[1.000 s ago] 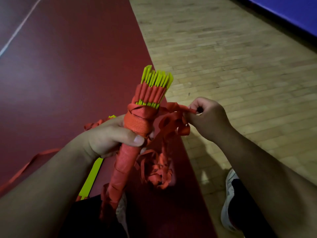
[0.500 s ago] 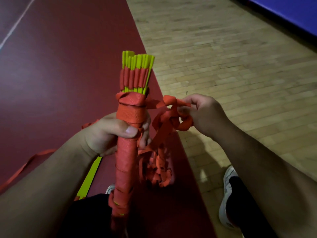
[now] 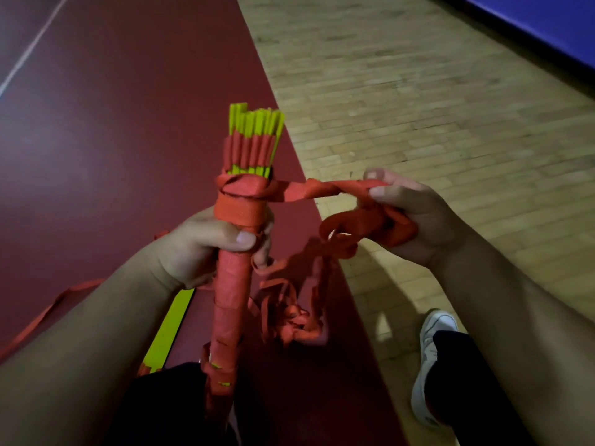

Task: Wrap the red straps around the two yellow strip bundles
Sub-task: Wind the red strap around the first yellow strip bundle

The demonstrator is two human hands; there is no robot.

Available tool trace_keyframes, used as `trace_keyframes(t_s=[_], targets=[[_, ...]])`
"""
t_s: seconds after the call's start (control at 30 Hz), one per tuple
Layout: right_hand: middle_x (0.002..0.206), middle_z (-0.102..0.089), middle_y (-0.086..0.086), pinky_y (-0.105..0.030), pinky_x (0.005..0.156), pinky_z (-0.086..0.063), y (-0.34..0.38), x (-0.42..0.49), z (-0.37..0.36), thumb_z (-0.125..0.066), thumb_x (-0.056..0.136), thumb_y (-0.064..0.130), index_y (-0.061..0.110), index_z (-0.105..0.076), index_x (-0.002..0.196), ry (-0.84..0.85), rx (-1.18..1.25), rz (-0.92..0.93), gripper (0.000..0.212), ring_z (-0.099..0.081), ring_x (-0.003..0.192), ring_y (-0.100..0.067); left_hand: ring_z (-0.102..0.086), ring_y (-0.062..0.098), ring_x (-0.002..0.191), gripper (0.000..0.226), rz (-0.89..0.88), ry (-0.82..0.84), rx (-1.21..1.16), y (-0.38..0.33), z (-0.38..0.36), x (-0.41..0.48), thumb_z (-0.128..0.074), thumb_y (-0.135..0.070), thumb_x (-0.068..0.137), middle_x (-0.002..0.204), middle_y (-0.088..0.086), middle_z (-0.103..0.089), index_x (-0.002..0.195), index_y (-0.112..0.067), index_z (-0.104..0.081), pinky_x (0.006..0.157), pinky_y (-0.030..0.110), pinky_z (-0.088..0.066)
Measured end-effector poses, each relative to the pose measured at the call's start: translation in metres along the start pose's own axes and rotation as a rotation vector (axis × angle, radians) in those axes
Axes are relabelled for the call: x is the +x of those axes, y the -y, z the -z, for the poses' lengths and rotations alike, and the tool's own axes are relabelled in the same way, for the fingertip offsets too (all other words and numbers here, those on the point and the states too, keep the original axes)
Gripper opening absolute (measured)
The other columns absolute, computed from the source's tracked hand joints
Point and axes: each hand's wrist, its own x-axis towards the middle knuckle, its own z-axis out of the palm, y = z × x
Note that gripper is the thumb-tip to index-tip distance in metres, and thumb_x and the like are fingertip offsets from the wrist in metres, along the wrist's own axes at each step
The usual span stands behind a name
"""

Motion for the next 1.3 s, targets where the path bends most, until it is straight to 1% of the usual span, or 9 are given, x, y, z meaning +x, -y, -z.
trace_keyframes(t_s=[0.17, 0.33, 0.43, 0.57, 0.7, 0.87, 1.03, 1.13, 1.3], targets=[[0.078, -0.075, 0.006, -0.014, 0.054, -0.046, 0.001, -0.002, 0.0, -0.072, 0.088, 0.009, 0.017, -0.074, 0.099, -0.142, -0.849, -0.09, 0.014, -0.067, 0.067, -0.002, -0.058, 0.024, 0.057, 0.052, -0.062, -0.069, -0.01, -0.005, 0.008, -0.002, -0.09, -0.038, 0.045, 0.063, 0.012, -0.059, 0.082, -0.011, -0.067, 0.06, 0.028, -0.053], [0.097, -0.06, 0.009, -0.03, 0.07, -0.051, -0.013, 0.007, 0.02, -0.076, 0.083, 0.027, 0.036, -0.068, 0.099, -0.752, -1.579, 0.062, 0.02, -0.057, 0.087, -0.013, -0.058, 0.026, 0.055, 0.05, 0.061, 0.094, 0.003, 0.001, 0.004, 0.0, -0.088, -0.034, 0.049, 0.063, 0.015, -0.059, 0.087, -0.009, -0.066, 0.058, 0.03, -0.052], [0.091, -0.065, 0.003, -0.032, 0.073, -0.052, -0.014, 0.013, 0.03, -0.071, 0.084, 0.02, 0.027, -0.069, 0.097, -0.799, -0.966, 0.065, 0.014, -0.063, 0.084, -0.016, -0.057, 0.027, 0.056, 0.05, 0.073, 0.132, -0.027, 0.002, 0.002, 0.002, -0.087, -0.031, 0.051, 0.064, 0.015, -0.058, 0.089, -0.008, -0.064, 0.06, 0.031, -0.051], [0.064, -0.059, -0.003, -0.027, 0.06, -0.052, 0.005, 0.006, 0.022, -0.049, 0.086, -0.007, 0.008, -0.057, 0.102, -0.32, -0.039, 0.18, 0.023, -0.058, 0.059, -0.013, -0.055, 0.026, 0.055, 0.054, 0.003, 0.019, -0.032, -0.004, 0.005, 0.001, -0.09, -0.031, 0.045, 0.062, 0.015, -0.057, 0.087, -0.007, -0.065, 0.057, 0.031, -0.052], [0.063, -0.053, 0.001, -0.024, 0.054, -0.041, 0.028, -0.011, 0.011, -0.062, 0.072, 0.001, 0.012, -0.058, 0.101, 0.007, -0.258, 0.026, 0.031, -0.049, 0.052, -0.009, -0.057, 0.022, 0.056, 0.053, -0.168, -0.157, 0.032, -0.02, -0.001, 0.002, -0.088, -0.03, 0.041, 0.064, 0.012, -0.059, 0.084, -0.007, -0.067, 0.059, 0.029, -0.053], [0.077, -0.067, -0.003, -0.032, 0.064, -0.043, 0.06, -0.024, -0.014, -0.081, 0.078, 0.022, 0.019, -0.071, 0.104, -0.112, -1.068, -0.131, 0.028, -0.059, 0.071, -0.016, -0.059, 0.02, 0.058, 0.08, -0.262, -0.254, 0.073, -0.067, -0.022, 0.005, -0.091, -0.038, 0.037, 0.068, 0.009, -0.061, 0.103, -0.004, -0.062, 0.062, 0.03, -0.053], [0.078, -0.073, 0.008, -0.024, 0.069, -0.05, 0.147, -0.037, -0.076, -0.077, 0.083, 0.003, 0.021, -0.074, 0.087, -0.411, -0.903, 0.344, 0.019, -0.065, 0.069, -0.005, -0.058, 0.014, 0.052, 0.045, -0.439, -0.216, 0.251, -0.182, -0.078, -0.006, -0.065, -0.015, 0.056, 0.06, 0.005, -0.062, 0.101, -0.009, -0.065, 0.053, 0.022, -0.049], [0.086, -0.074, 0.007, -0.022, 0.061, -0.052, 0.218, -0.066, -0.135, -0.079, 0.081, 0.002, 0.019, -0.07, 0.099, -0.381, -0.794, 0.609, 0.026, -0.069, 0.069, -0.002, -0.059, 0.012, 0.052, 0.022, -0.607, -0.195, 0.308, -0.271, -0.125, -0.031, -0.062, -0.015, 0.06, 0.061, 0.002, -0.063, 0.081, -0.01, -0.067, 0.053, 0.02, -0.049], [0.093, -0.067, 0.015, -0.006, 0.063, -0.045, 0.274, -0.101, -0.194, -0.09, 0.074, 0.021, 0.025, -0.061, 0.107, -0.547, -1.055, 0.932, 0.045, -0.061, 0.074, 0.008, -0.058, 0.007, 0.062, 0.045, -0.818, 0.004, 0.263, -0.341, -0.172, -0.073, -0.065, -0.017, 0.067, 0.069, -0.004, -0.062, 0.111, -0.02, -0.066, 0.06, 0.023, -0.048]])
